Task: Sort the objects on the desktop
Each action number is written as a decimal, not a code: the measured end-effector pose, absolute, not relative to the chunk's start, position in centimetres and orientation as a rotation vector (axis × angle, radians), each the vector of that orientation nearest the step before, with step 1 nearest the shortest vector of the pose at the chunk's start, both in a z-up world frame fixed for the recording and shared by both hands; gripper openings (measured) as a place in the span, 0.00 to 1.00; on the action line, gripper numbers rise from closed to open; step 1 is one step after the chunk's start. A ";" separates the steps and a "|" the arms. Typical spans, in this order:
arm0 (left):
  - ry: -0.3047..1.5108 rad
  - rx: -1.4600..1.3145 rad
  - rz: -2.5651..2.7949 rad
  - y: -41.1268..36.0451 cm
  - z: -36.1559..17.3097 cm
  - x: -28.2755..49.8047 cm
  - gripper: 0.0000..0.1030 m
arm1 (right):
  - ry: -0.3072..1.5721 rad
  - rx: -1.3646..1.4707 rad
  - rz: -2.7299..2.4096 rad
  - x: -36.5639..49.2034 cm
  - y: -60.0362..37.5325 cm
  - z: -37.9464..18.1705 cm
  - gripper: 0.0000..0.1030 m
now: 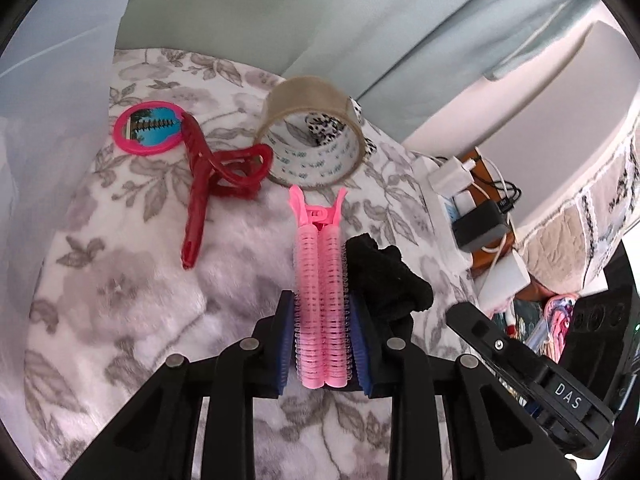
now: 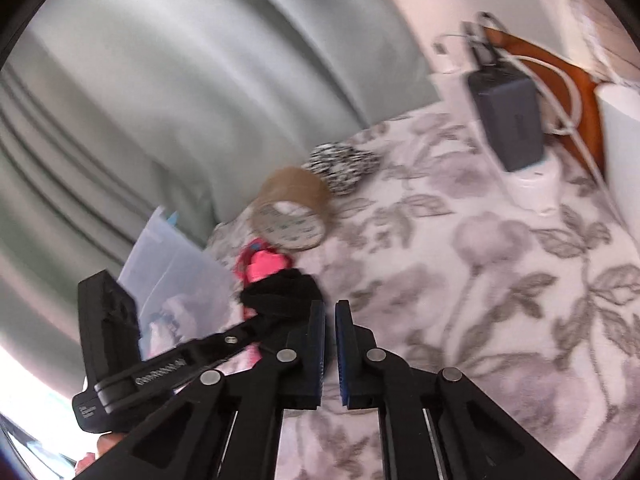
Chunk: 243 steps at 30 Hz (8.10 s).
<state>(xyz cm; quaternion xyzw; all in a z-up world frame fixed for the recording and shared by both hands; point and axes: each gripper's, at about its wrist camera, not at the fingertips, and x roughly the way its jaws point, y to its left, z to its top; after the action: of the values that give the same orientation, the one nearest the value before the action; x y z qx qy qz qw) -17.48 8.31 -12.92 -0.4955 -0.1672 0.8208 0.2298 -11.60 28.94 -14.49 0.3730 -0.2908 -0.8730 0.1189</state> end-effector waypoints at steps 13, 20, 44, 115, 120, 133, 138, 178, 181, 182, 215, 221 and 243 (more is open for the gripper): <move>-0.404 -1.366 2.247 8.4 -12.7 -15.8 0.27 | -0.822 1.143 -2.444 -12.8 26.4 -16.3 0.55; -0.410 -1.377 2.241 8.1 -13.0 -16.0 0.27 | -0.948 1.168 -2.392 -13.9 26.8 -18.2 0.60; -0.552 -1.390 2.160 8.8 -14.3 -18.5 0.27 | -1.056 1.184 -2.393 -12.9 29.5 -19.9 0.20; -0.581 -1.418 2.162 6.0 -14.7 -16.5 0.26 | -0.603 1.251 -2.700 -13.4 25.8 -17.4 0.16; -0.599 -1.450 2.187 4.5 -15.3 -16.5 0.26 | -0.684 1.251 -2.772 -13.0 29.3 -17.2 0.16; -0.525 -1.365 2.236 4.2 -12.9 -14.8 0.26 | -0.789 1.204 -2.913 -9.8 33.3 -14.1 0.16; -0.501 -1.283 2.258 3.6 -10.9 -13.4 0.27 | -0.770 1.122 -2.934 -8.4 32.3 -11.4 0.16; -0.536 -0.648 2.771 -14.0 0.7 -5.1 0.27 | -0.178 0.706 -2.593 -8.5 6.2 1.5 0.19; -0.557 -0.666 2.790 -15.0 0.2 -5.3 0.27 | -0.157 0.713 -2.546 -8.5 4.5 1.2 0.19; -0.563 -0.673 2.796 -15.2 0.1 -5.4 0.27 | -0.151 0.716 -2.534 -8.6 4.1 1.0 0.19; -0.558 -0.787 2.852 -17.5 -1.9 -6.8 0.27 | -0.064 0.889 -2.410 -10.7 -0.6 -3.5 0.29; -0.568 -0.793 2.852 -17.5 -1.8 -6.6 0.27 | -0.059 0.888 -2.418 -10.5 -0.7 -3.4 0.31; -0.609 -0.786 2.871 -16.5 -1.3 -6.5 0.56 | -0.067 0.867 -2.451 -10.8 -0.1 -2.8 0.45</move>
<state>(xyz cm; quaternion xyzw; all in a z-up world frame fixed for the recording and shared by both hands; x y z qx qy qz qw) -6.48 -16.51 -1.26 -0.2585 -0.2001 0.9437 0.0515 -10.77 -0.11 -2.82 0.3211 -0.0247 -0.9083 0.2670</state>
